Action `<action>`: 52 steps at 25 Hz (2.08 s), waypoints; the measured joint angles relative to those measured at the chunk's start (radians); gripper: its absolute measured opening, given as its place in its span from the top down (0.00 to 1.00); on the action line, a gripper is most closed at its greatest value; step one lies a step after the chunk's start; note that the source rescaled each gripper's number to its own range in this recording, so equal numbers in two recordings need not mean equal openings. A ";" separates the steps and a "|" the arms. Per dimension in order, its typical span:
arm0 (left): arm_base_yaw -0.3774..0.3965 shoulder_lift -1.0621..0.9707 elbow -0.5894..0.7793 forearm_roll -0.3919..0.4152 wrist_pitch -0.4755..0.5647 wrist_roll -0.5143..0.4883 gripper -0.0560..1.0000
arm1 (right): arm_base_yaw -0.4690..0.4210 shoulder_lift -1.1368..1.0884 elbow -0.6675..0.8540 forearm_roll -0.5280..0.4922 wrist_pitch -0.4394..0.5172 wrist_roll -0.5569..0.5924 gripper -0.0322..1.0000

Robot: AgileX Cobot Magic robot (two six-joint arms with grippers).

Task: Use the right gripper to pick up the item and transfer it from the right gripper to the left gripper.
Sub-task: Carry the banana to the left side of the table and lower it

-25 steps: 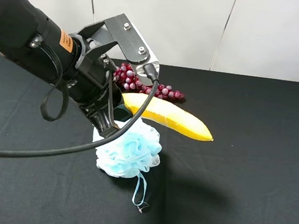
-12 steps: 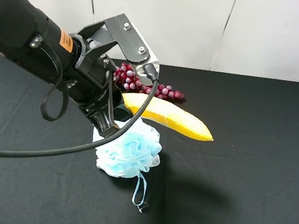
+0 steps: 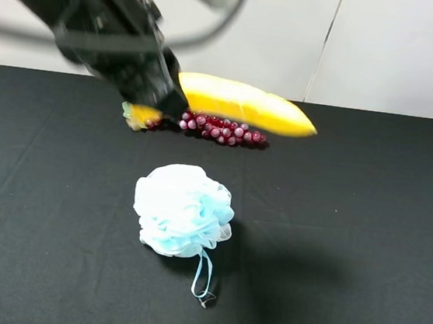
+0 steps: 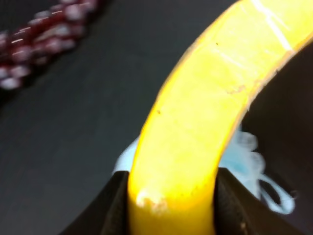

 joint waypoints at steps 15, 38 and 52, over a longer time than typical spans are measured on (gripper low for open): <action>0.333 0.000 -0.039 0.178 0.176 -0.114 0.95 | 0.000 0.000 0.000 0.000 0.000 -0.001 0.00; 0.688 -0.003 0.561 0.179 -0.389 -0.210 0.95 | 0.000 0.000 0.000 0.000 0.000 -0.003 0.00; 0.688 -0.003 0.618 0.178 -0.520 -0.221 0.95 | -0.001 0.000 0.000 0.000 0.000 -0.003 0.00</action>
